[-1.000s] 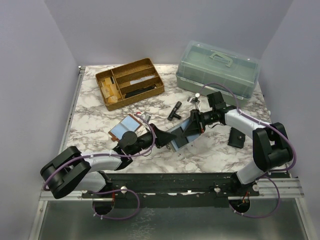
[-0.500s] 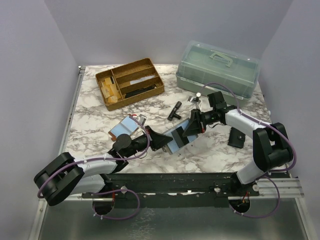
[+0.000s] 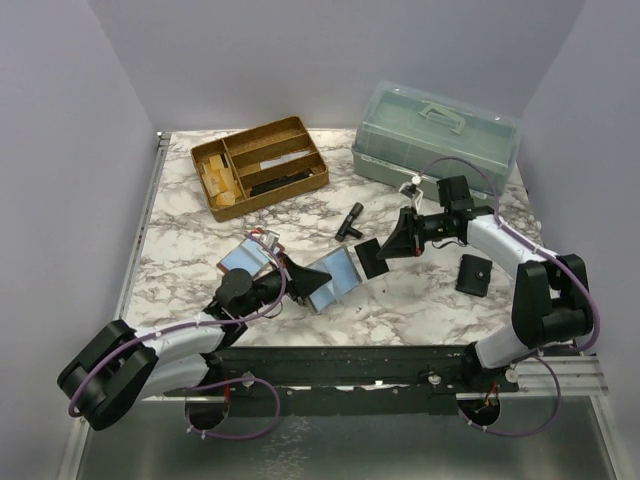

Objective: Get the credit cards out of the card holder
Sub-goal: Remove the credit card from the card holder, then place the card holder at the center of the board.

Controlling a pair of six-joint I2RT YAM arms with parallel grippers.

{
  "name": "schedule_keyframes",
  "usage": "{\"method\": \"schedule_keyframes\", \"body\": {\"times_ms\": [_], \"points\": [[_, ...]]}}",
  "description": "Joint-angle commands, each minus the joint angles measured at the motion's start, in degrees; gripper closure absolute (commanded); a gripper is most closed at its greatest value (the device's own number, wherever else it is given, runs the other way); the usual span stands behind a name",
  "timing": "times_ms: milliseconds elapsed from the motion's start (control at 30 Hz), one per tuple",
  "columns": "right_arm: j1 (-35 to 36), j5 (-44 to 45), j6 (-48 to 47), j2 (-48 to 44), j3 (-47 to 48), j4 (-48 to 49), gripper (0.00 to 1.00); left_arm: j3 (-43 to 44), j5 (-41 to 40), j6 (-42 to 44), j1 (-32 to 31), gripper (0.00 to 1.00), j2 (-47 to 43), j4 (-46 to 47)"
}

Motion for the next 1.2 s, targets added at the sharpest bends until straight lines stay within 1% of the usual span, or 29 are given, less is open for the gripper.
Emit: {"method": "schedule_keyframes", "body": {"times_ms": [0,167,333,433,500,633,700,800,867,900,967,1000,1033,1100,1167], "points": [[-1.0,3.2,-1.7,-4.3,0.0,-0.4,1.00,-0.3,0.5,-0.8,1.1,1.00,1.2,-5.5],[-1.1,4.6,-1.7,-4.1,0.2,-0.3,1.00,2.7,1.3,-0.8,1.4,1.00,9.7,-5.5],[-1.1,8.3,-1.6,-4.9,-0.1,0.4,1.00,5.6,4.0,-2.0,2.2,1.00,19.9,-0.3],[-1.1,9.7,-1.5,-5.6,-0.4,0.8,1.00,4.9,1.3,-5.5,4.0,1.00,23.7,-0.2],[-1.1,10.4,-1.3,-5.8,-0.5,1.1,1.00,3.4,-2.5,-7.0,4.7,0.99,23.5,-1.4],[-1.1,10.9,-0.9,-5.6,-0.5,1.5,1.00,3.3,-10.1,-6.5,4.7,0.81,16.7,-15.2],[-1.1,10.6,-0.7,-5.2,-0.4,1.4,1.00,3.9,-12.8,-5.9,4.7,0.68,11.4,-22.3],[-1.1,10.6,-0.8,-4.7,-0.3,1.2,1.00,5.0,-15.9,-3.9,4.8,0.52,3.8,-32.0],[-1.1,10.4,-0.7,-4.7,-0.4,1.3,1.00,4.6,-17.5,-3.4,4.7,0.46,-1.8,-36.1],[-1.2,10.2,-0.6,-4.6,-0.5,1.5,1.00,4.1,-17.7,-3.3,4.7,0.41,-4.6,-37.0],[-1.1,9.2,-0.2,-4.4,-0.8,1.8,1.00,2.4,-20.2,-3.9,4.8,0.21,-10.2,-37.3],[-1.1,8.7,0.0,-4.3,-0.8,1.9,1.00,1.4,-20.7,-4.4,4.9,0.09,-12.9,-37.2],[-1.1,8.2,0.3,-4.1,-1.0,2.2,1.00,0.4,-20.8,-4.6,5.0,0.02,-15.6,-36.5],[-1.1,7.1,1.0,-3.9,-1.2,2.9,1.00,-1.2,-19.1,-4.1,5.2,0.01,-20.1,-33.6],[-1.1,5.5,2.4,-3.6,-1.7,4.0,1.00,-1.7,-14.3,-2.2,5.3,0.01,-22.6,-29.4]]}}
